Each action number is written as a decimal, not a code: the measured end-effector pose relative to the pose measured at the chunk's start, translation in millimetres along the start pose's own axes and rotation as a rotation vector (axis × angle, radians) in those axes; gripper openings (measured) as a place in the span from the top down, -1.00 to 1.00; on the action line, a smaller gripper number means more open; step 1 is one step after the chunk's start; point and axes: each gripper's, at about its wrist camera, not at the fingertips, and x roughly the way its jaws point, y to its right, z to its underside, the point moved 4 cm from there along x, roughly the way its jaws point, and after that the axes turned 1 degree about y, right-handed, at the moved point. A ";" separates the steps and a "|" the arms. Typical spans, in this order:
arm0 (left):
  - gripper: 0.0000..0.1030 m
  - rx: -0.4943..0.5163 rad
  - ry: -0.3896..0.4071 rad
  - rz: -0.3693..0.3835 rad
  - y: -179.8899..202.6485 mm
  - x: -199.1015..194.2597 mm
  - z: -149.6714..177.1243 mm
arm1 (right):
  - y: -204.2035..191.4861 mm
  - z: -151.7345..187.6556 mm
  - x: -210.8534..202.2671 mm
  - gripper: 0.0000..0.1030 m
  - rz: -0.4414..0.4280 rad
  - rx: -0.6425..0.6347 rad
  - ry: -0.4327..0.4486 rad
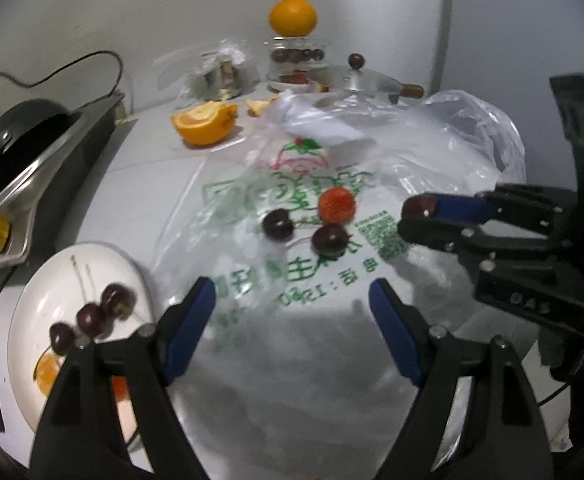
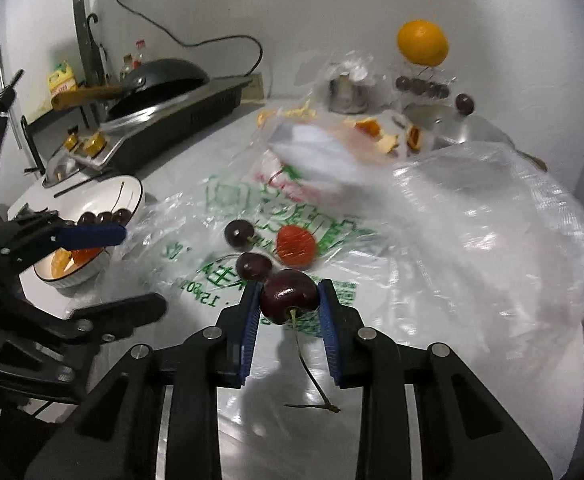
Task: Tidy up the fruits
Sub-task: 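Close the left tool on another cherry while the right tool holds its cherry, then carry both held cherries from the bag over to the white plate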
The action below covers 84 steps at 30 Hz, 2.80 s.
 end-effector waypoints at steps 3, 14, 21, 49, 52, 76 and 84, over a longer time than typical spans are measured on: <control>-0.56 0.025 0.001 0.001 9.5 8.9 -5.9 | 8.5 -2.9 -10.0 0.40 0.008 0.014 0.041; -0.41 0.088 -0.030 0.013 29.4 51.5 -24.3 | 34.9 -0.8 -11.9 0.40 -0.011 0.061 0.072; -0.12 0.101 -0.070 0.026 34.9 74.9 -23.9 | 42.8 3.6 -3.4 0.40 -0.032 0.084 0.057; 0.42 0.071 0.003 0.093 28.7 22.3 -20.7 | 19.6 -4.7 -23.0 0.40 0.006 0.026 0.076; 0.42 0.064 0.018 0.093 25.5 10.5 -18.5 | 12.1 -5.8 -27.0 0.40 0.007 0.015 0.079; 0.42 -0.008 0.095 0.089 -12.6 -58.0 9.3 | -55.3 -13.4 -46.4 0.40 -0.002 -0.086 0.097; 0.42 -0.043 0.112 0.073 -32.1 -80.3 26.8 | -81.8 -15.7 -52.4 0.40 -0.011 -0.119 0.106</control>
